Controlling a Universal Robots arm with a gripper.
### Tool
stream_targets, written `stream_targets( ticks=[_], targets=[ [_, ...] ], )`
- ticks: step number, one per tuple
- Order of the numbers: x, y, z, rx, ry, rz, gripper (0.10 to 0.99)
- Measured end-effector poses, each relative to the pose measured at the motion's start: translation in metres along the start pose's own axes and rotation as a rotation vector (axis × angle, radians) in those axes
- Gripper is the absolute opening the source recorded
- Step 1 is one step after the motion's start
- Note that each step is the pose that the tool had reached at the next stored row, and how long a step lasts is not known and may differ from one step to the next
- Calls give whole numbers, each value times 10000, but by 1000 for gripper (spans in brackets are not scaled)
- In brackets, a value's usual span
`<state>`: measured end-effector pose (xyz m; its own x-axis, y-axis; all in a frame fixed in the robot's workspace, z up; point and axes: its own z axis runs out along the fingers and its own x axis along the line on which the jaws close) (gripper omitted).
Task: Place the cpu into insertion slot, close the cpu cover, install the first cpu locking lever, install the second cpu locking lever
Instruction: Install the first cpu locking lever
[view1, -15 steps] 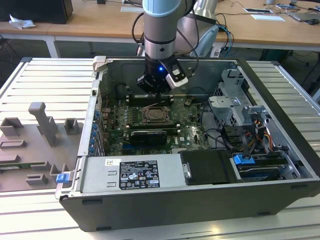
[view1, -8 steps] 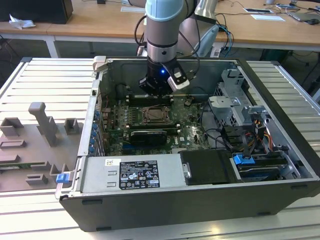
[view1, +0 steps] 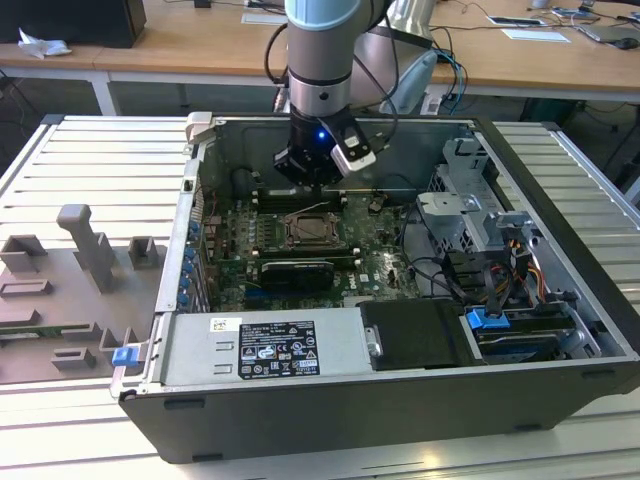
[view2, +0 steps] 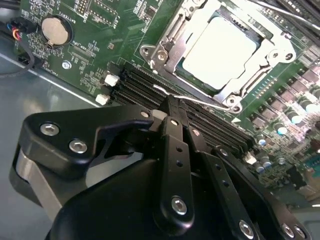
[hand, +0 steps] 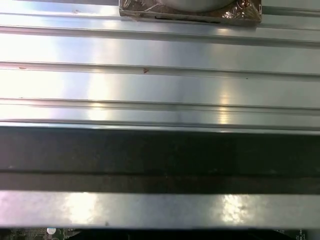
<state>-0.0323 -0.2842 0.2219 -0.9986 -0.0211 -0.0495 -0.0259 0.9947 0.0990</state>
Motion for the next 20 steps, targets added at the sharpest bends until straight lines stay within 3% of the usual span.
stream_targets(
  ticks=[10, 15, 20],
  targets=[
    [5, -25, -25, -2, -1, -1, 106],
    [-73, -32, 52, 17, 3, -8, 106],
    [-75, -39, 113, 20, 2, -8, 106]
  ],
)
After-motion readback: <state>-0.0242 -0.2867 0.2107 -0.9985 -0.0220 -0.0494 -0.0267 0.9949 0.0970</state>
